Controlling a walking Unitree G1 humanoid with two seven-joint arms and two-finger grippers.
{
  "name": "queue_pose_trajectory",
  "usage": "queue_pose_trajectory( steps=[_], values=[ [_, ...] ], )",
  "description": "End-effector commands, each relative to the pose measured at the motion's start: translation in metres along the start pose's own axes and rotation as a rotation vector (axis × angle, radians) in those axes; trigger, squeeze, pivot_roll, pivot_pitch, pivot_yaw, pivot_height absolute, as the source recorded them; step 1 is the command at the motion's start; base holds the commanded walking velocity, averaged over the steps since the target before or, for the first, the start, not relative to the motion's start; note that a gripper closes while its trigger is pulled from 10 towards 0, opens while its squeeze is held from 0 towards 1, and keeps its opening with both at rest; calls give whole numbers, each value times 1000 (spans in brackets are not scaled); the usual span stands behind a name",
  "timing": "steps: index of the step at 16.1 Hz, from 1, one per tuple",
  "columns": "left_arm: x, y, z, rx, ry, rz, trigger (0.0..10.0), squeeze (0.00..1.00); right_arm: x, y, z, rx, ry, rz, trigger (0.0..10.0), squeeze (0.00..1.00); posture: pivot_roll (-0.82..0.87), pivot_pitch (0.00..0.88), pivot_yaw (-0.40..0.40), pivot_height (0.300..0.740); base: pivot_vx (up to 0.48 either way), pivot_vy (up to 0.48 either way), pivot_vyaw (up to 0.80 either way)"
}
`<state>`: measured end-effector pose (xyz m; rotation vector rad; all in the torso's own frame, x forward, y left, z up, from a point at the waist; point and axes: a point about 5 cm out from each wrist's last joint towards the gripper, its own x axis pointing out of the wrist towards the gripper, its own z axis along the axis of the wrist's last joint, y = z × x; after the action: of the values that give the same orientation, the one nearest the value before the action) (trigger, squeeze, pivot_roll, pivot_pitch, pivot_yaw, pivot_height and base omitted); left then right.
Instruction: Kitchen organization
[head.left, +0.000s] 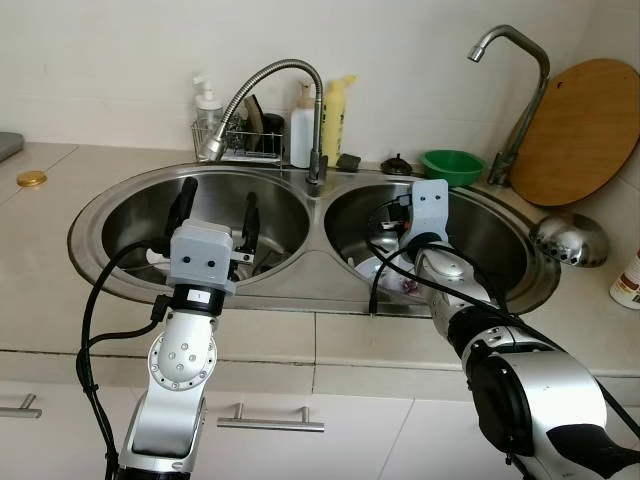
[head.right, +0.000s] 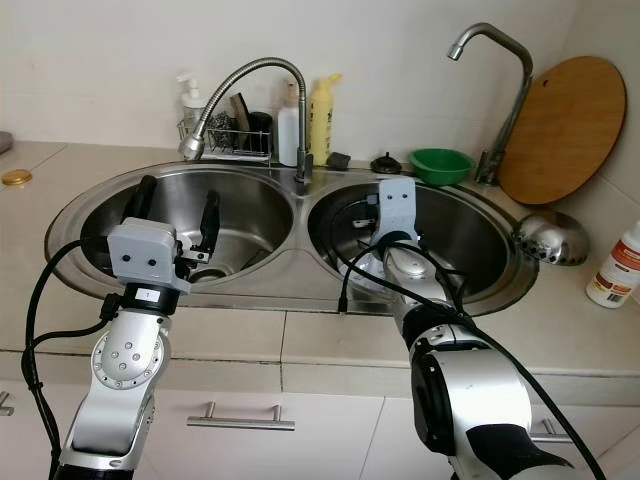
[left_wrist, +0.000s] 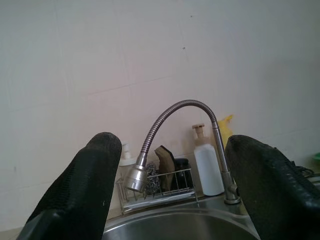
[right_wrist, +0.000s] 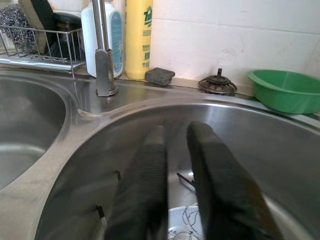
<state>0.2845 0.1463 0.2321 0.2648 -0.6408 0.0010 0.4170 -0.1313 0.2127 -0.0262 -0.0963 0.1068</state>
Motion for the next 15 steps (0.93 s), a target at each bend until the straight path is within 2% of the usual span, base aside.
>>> queue_pose_trajectory(
  steps=[1, 6, 13, 14, 15],
  values=[
    [-1, 0, 1, 3, 2, 6, 10000, 0, 1, -5, 4, 10, -1, -14, 10000, 1000, 134, 0, -83, 736, 0, 0, 0],
    [1, -1, 1, -2, 1, 2, 10000, 0, 1, -6, 4, 25, -19, -18, 10000, 1000, 126, 0, -77, 736, 0, 0, 0],
    [-3, 0, 1, -27, 7, -2, 10000, 0, 0, 12, 29, 11, -241, 36, 10000, 1000, 116, 0, -71, 736, 0, 0, 0],
    [-4, -1, 1, -31, 16, -3, 10000, 0, -4, 17, 34, 3, -311, 54, 10000, 357, 116, 0, -68, 736, 0, 0, 0],
    [-4, 0, 0, -33, 18, -3, 10000, 0, -6, 21, 38, -11, -359, 70, 10000, 106, 113, 0, -65, 736, 0, 0, 0]
  ],
)
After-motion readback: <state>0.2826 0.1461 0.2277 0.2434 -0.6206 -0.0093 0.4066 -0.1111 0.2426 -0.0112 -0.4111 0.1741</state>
